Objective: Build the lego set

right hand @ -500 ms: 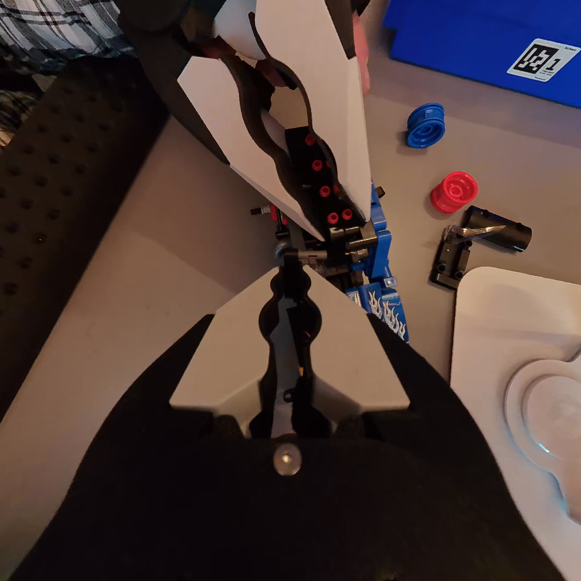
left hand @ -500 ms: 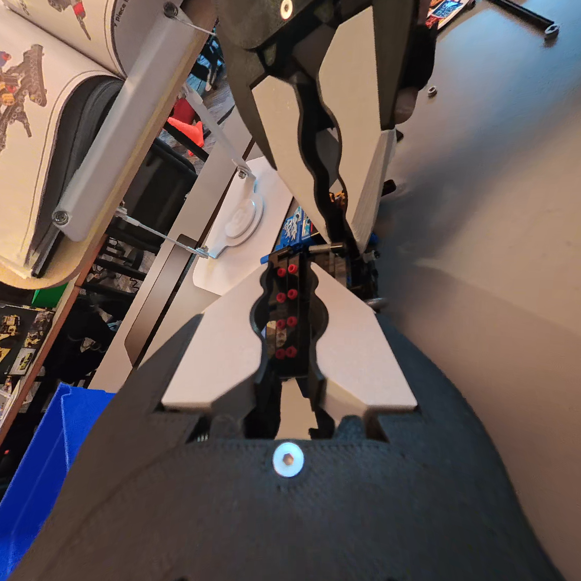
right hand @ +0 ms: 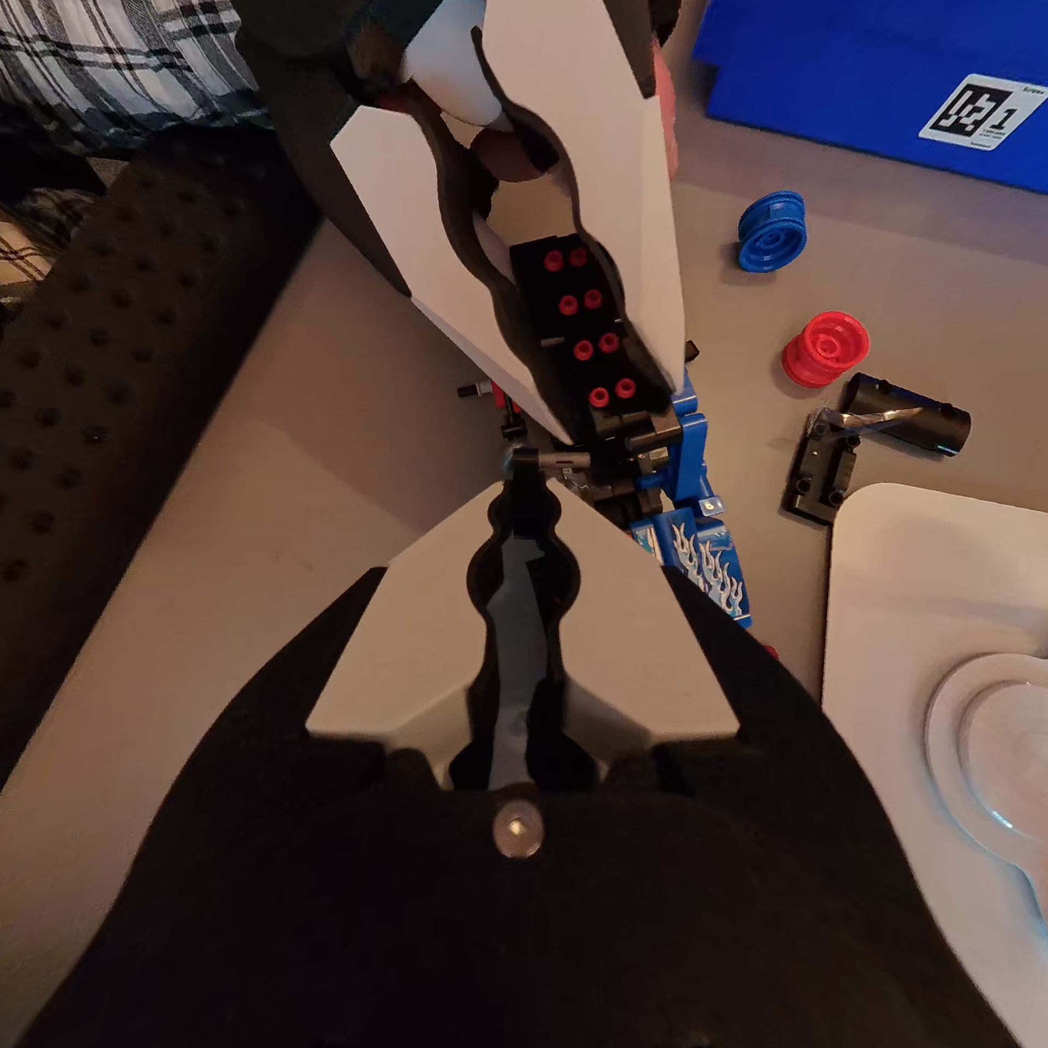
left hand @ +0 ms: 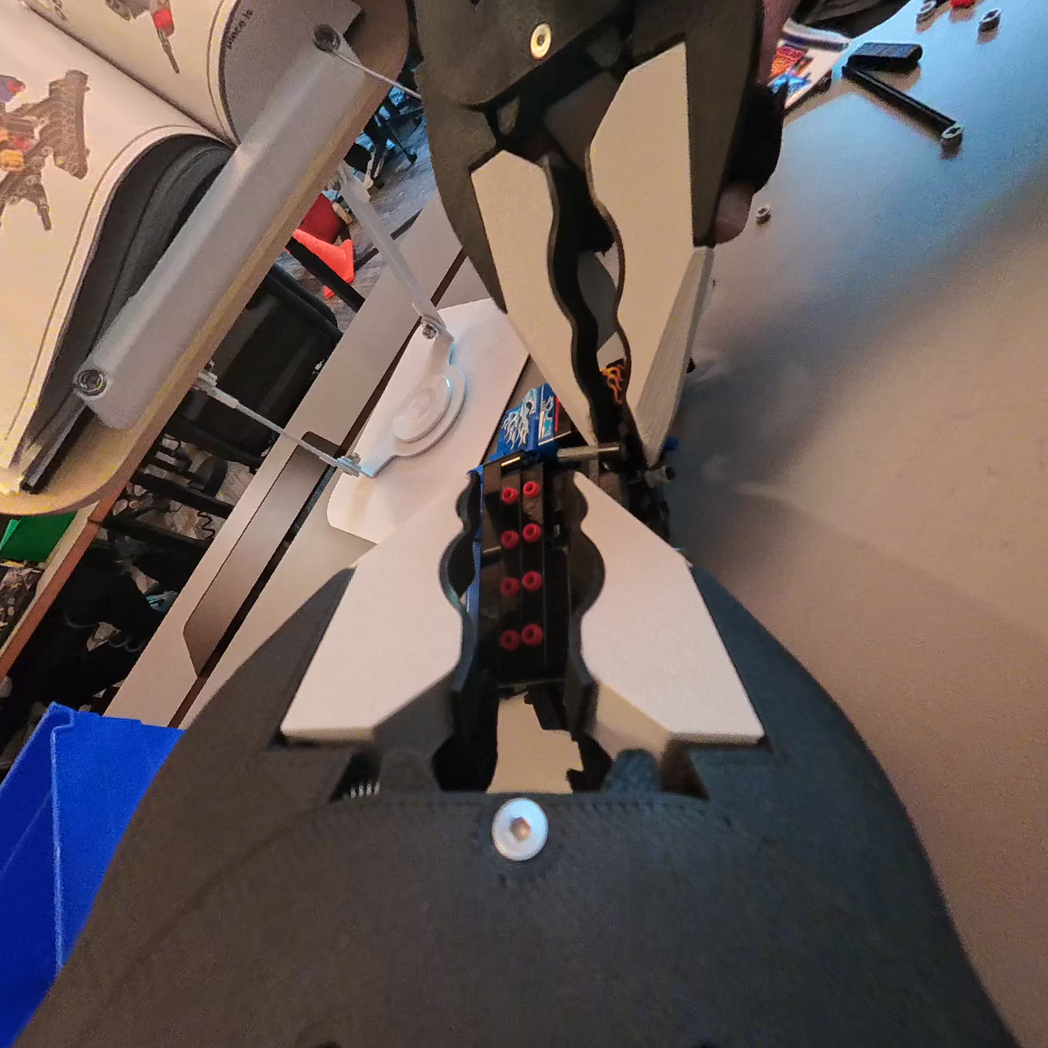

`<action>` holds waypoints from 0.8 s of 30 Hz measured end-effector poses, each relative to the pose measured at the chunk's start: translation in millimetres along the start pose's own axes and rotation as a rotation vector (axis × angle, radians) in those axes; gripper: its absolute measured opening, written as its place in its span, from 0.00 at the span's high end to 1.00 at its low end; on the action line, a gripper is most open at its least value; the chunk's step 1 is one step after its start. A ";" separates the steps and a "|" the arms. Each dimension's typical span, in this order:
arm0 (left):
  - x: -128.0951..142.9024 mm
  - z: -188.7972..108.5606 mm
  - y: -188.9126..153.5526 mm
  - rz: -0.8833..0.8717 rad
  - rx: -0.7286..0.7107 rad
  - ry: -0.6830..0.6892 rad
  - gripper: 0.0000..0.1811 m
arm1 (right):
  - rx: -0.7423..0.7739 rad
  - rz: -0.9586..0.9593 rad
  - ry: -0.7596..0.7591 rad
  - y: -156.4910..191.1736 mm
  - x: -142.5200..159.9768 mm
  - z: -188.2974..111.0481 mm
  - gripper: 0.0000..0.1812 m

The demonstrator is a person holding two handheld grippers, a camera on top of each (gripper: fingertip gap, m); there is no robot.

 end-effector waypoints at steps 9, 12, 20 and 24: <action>2.8 -1.9 0.7 -0.018 0.024 -0.008 0.83 | -0.029 -0.002 0.001 3.4 -0.7 -6.9 0.97; 3.3 -5.2 0.7 -0.021 0.043 -0.023 0.81 | -0.038 -0.005 0.011 4.8 0.0 -9.9 0.97; 7.9 -11.1 1.3 -0.019 0.061 -0.015 0.79 | -0.053 -0.004 0.023 6.2 1.6 -13.4 0.97; 9.5 -8.9 0.6 -0.007 0.053 0.003 0.81 | -0.069 -0.005 0.034 8.2 2.2 -13.2 0.97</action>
Point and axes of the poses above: each gripper's, where its closed fingertips meet, z out along the fingers, x out of its underside, y = z × x across the jaws, the point moved 7 cm from there along -z, back along the fingers
